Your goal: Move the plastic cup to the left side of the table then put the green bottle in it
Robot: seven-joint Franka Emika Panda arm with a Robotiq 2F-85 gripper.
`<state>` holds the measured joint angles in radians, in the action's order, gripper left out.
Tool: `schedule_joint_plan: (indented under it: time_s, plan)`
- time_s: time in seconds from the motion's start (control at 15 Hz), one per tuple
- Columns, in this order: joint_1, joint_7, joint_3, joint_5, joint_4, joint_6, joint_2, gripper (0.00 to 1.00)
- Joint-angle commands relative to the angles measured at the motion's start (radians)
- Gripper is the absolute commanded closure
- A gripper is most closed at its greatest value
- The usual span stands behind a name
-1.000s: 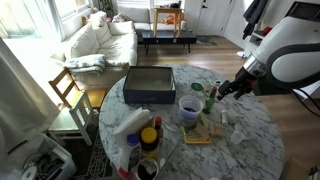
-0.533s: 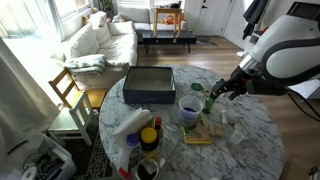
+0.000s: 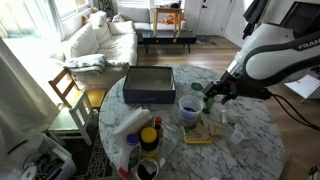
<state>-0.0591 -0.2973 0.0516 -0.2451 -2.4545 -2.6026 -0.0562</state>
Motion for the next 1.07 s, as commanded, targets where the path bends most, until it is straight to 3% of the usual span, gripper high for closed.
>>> schedule_joint_plan:
  time_s: [0.0,0.27,0.33,0.47,1.0]
  plan:
    - [0.012,0.014,-0.004,-0.088,0.048,-0.004,0.069,0.00]
    - [0.021,0.029,-0.014,-0.155,0.082,-0.021,0.120,0.02]
    - [0.022,0.024,-0.015,-0.154,0.090,-0.027,0.133,0.26]
    - [0.020,0.024,-0.016,-0.143,0.104,-0.034,0.161,0.30]
    - [0.018,0.022,-0.024,-0.146,0.150,-0.025,0.230,0.94]
